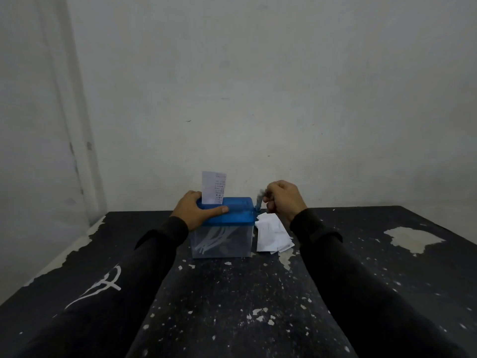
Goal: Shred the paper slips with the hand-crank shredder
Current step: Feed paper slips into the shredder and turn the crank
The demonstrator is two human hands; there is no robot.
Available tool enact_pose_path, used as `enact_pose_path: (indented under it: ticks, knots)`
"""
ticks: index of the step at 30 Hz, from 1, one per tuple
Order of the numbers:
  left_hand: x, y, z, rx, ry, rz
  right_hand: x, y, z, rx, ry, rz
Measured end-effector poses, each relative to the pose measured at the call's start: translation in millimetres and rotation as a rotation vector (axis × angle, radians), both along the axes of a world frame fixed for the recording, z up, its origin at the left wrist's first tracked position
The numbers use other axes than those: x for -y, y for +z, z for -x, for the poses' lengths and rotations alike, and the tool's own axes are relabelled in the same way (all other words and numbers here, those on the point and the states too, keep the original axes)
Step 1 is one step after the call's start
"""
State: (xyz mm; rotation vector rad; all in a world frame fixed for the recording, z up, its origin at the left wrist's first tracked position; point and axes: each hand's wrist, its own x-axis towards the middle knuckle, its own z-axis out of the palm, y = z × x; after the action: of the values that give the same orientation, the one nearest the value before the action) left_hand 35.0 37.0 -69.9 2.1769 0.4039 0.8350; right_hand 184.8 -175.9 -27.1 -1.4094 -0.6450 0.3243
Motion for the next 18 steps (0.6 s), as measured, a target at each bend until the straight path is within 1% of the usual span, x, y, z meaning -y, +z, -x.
enact_pose_path:
  ticks: [3,8,13,16,18]
  knots:
    - [-10,-4,-1,-0.012,0.005,-0.016,-12,-7,-15,0.041,-0.042,-0.017]
    - [-22,-13,-1,-0.069,0.005,-0.019,-36,-18,-29,0.144,-0.185,0.047]
    - [-28,-16,-3,-0.076,-0.001,-0.042,-51,-34,-39,0.232,-0.232,0.234]
    - [-30,-18,-5,-0.076,0.008,-0.046,-47,-51,-45,0.262,-0.175,0.402]
    - [-30,-18,-6,-0.079,-0.009,-0.039,-42,-67,-46,0.241,-0.122,0.486]
